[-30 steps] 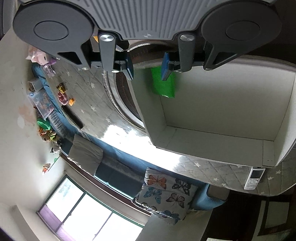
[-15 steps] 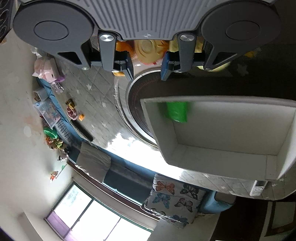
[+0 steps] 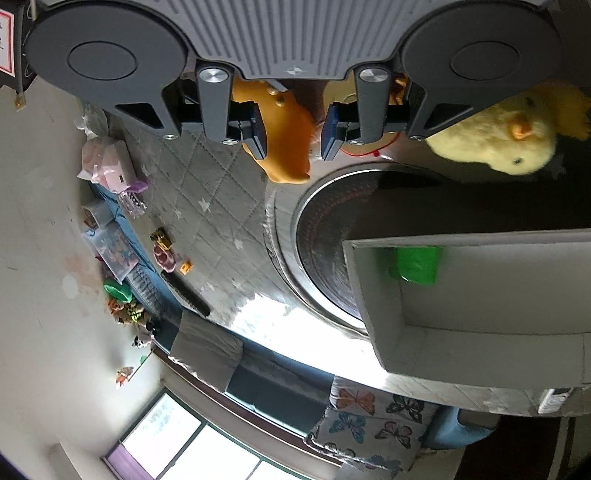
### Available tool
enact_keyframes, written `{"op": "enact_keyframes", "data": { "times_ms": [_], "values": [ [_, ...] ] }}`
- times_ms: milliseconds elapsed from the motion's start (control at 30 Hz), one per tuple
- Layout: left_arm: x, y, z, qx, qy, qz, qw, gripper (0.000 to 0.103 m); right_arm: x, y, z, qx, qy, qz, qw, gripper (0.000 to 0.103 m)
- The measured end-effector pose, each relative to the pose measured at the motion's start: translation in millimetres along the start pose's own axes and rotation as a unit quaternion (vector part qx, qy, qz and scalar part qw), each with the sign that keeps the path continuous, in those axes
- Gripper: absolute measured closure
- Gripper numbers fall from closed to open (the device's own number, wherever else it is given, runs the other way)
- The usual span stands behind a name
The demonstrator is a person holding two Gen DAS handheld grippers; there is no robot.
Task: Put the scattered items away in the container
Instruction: 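Lower the left tool onto the orange rubber duck and close it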
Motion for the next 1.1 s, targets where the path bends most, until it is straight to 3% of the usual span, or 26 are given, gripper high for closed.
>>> {"op": "enact_keyframes", "data": {
  "times_ms": [300, 733, 1100],
  "values": [
    [-4.9, -0.6, 11.3, 0.011, 0.005, -0.011, 0.9999, 0.068, -5.0, 0.9, 10.6, -0.011, 0.004, 0.001, 1.0, 0.046],
    [-12.3, 9.4, 25.1, 0.047, -0.006, -0.084, 0.9953, 0.068, -5.1, -1.4, 24.7, -0.023, 0.015, 0.016, 0.999, 0.051],
    [-15.9, 9.3, 31.5, 0.046, -0.014, -0.094, 0.9944, 0.07, -1.6, -3.5, 23.0, -0.029, 0.011, 0.024, 0.999, 0.054]
  ]
}}
Point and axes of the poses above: each gripper's, at about its wrist camera, not at the fingertips, and z roughly the way its jaws point, y to its left, x to its underside, the point moved 4 cm from there along z, roughly the way its jaws point, and after that the axes turned 15 degrees about y, right-handed, at the moved point
